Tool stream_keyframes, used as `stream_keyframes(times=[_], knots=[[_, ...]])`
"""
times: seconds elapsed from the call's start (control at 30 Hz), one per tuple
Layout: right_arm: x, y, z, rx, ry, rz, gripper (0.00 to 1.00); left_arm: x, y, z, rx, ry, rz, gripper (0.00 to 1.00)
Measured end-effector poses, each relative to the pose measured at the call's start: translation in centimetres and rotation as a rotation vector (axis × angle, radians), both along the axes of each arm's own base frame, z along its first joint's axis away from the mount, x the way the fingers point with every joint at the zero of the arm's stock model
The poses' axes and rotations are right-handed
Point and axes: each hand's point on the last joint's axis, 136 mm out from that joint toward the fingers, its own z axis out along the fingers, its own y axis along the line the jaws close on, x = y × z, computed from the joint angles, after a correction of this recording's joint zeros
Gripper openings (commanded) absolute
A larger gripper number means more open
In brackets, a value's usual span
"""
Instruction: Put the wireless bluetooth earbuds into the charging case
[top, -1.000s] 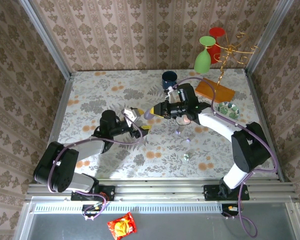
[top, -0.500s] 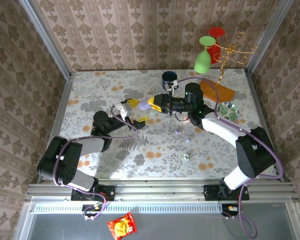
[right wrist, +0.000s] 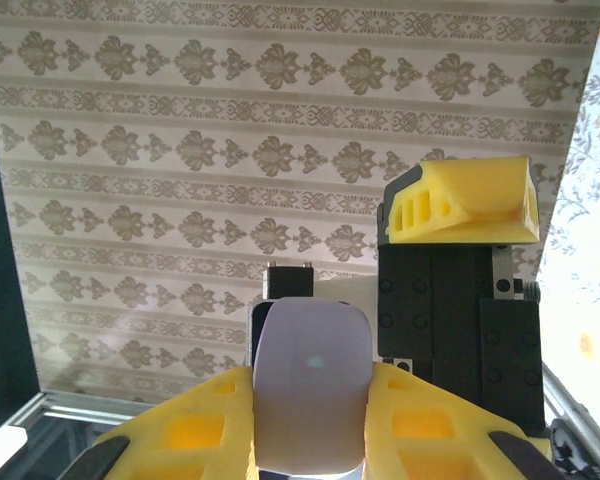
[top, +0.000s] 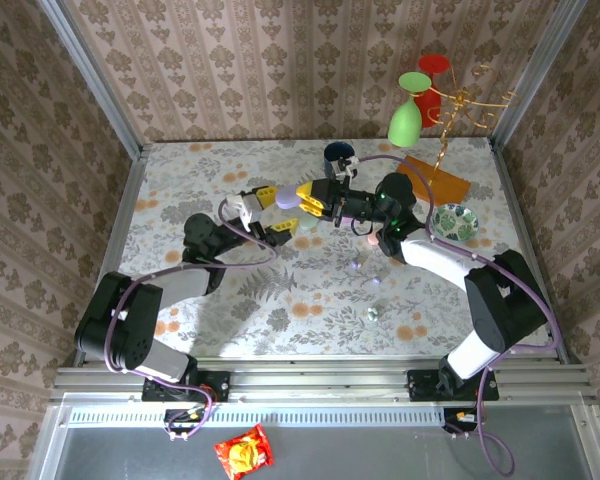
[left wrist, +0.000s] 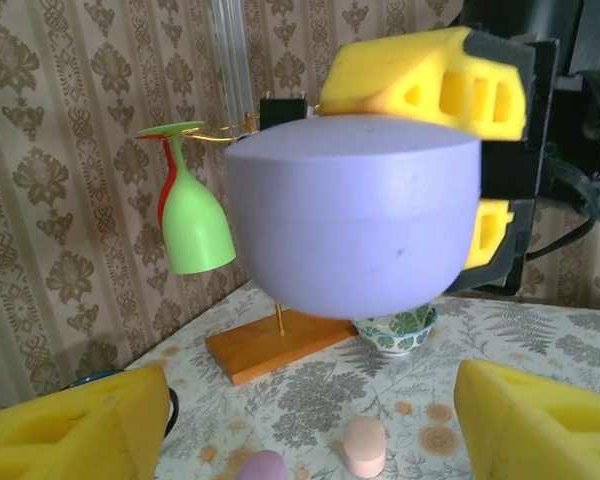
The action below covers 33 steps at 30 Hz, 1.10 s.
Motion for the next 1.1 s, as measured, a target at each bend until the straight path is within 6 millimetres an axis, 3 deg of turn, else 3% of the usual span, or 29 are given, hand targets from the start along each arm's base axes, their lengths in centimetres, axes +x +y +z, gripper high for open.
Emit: stream_keyframes(times=[0.33,0.67,1.1], knots=[[0.6,0.0,-1.4,0.031,0.049,0.007,0.02,0.2,-0.3,2.0,-0.055,0.059,-0.032,0.63],[0.8,0.0,-1.5,0.053,0.065,0.016,0.01,-0.1,-0.5,2.0,-0.053,0.061,-0.05,0.58],[0.7,0.0,-1.6,0.053,0.059,0.025,0.01,-0.4,-0.8,1.9,-0.045,0.046,-0.055,0.39]])
